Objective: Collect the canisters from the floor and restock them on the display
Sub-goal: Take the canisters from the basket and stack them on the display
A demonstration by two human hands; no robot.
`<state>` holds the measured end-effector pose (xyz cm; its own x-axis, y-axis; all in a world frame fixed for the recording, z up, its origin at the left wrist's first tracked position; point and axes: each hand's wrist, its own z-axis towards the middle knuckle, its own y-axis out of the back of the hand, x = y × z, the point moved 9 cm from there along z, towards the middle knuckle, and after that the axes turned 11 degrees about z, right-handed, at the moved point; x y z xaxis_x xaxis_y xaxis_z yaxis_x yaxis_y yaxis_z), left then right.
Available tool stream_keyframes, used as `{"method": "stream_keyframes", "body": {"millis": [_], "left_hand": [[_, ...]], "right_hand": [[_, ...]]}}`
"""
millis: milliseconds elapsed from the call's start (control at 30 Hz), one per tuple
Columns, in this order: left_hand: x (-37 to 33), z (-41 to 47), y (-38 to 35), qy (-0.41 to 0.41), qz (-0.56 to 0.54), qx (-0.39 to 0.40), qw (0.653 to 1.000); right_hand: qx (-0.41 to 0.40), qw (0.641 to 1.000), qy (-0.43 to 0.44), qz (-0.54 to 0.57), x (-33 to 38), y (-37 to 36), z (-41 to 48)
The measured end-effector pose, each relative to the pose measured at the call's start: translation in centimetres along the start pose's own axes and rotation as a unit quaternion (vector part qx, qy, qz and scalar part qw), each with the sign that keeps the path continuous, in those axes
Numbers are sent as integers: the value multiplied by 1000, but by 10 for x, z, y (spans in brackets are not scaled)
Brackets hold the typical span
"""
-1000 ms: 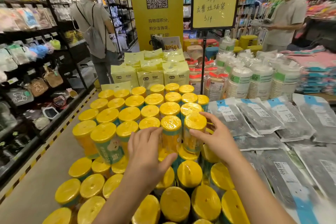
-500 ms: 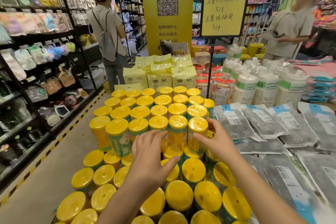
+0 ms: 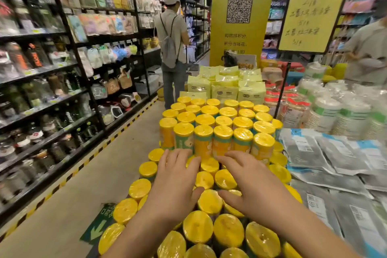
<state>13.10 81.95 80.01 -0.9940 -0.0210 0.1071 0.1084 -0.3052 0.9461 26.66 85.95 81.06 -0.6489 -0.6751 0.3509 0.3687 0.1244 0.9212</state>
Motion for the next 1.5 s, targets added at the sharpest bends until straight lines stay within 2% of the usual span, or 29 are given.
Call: {"method": "stream_keyframes", "body": {"millis": [233,400,633,867,1200,1500], "left_hand": [[51,-81,-4,87,50,69,993],[90,-165,1,218,69,108,968],[111,-319,19,404,79,135,901],[133,-461,21,524,74,178,830],[210,-605,10,571,13,169,803],[303,-684,-28,558,-43,199,805]], "right_hand": [[61,994,92,9,90,-55,7],[123,975,184,15,147,-97,0],[184,927,323,53,244,-146,-45],[240,880,404,64,341,-204,-96],[277,872,398,63,463,-300,-125],[277,880,379,76,547,-387,-113]]}}
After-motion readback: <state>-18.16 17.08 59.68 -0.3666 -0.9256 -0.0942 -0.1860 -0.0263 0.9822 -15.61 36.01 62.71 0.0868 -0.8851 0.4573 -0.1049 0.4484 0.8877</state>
